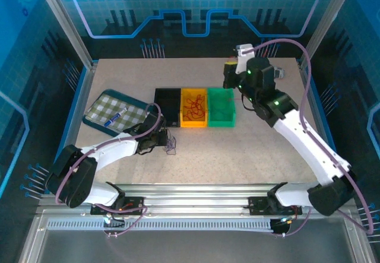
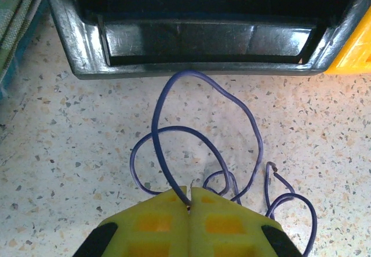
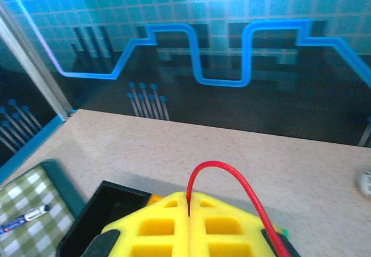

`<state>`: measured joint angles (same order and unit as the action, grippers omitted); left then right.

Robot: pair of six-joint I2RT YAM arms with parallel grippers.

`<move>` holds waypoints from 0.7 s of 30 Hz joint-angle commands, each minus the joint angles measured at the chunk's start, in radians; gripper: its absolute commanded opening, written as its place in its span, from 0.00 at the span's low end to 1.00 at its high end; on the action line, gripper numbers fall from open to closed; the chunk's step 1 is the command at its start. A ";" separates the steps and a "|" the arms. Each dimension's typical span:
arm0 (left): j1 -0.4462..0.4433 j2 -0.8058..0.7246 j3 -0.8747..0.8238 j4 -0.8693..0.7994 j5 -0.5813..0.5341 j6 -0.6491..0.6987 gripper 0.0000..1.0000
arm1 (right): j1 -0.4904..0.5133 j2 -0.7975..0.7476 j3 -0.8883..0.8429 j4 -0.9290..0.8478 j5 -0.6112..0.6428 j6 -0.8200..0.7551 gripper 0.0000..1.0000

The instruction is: Untangle the cables

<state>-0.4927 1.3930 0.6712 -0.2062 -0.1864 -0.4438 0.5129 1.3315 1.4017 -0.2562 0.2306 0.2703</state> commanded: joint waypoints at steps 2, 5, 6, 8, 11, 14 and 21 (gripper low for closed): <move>0.008 0.018 0.039 -0.012 0.018 0.012 0.00 | -0.016 0.140 0.046 0.067 -0.180 0.064 0.00; 0.009 0.011 0.038 -0.010 0.018 0.013 0.00 | -0.013 0.260 0.106 0.109 -0.265 0.108 0.00; 0.010 0.007 0.039 -0.010 0.019 0.014 0.00 | -0.009 0.298 0.135 0.110 -0.287 0.111 0.00; 0.010 0.006 0.040 -0.010 0.025 0.021 0.00 | -0.001 0.361 0.193 0.093 -0.309 0.103 0.00; 0.009 0.004 0.049 -0.020 0.020 0.030 0.00 | 0.006 0.429 0.268 0.060 -0.325 0.089 0.00; 0.009 0.005 0.057 -0.032 -0.001 0.029 0.00 | 0.012 0.463 0.308 0.061 -0.331 0.084 0.00; 0.009 0.013 0.066 -0.031 -0.025 0.023 0.00 | 0.030 0.491 0.390 0.065 -0.271 0.068 0.01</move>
<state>-0.4927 1.4010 0.7063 -0.2142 -0.1909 -0.4362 0.5247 1.8080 1.7382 -0.2146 -0.0601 0.3481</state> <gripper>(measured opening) 0.004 0.038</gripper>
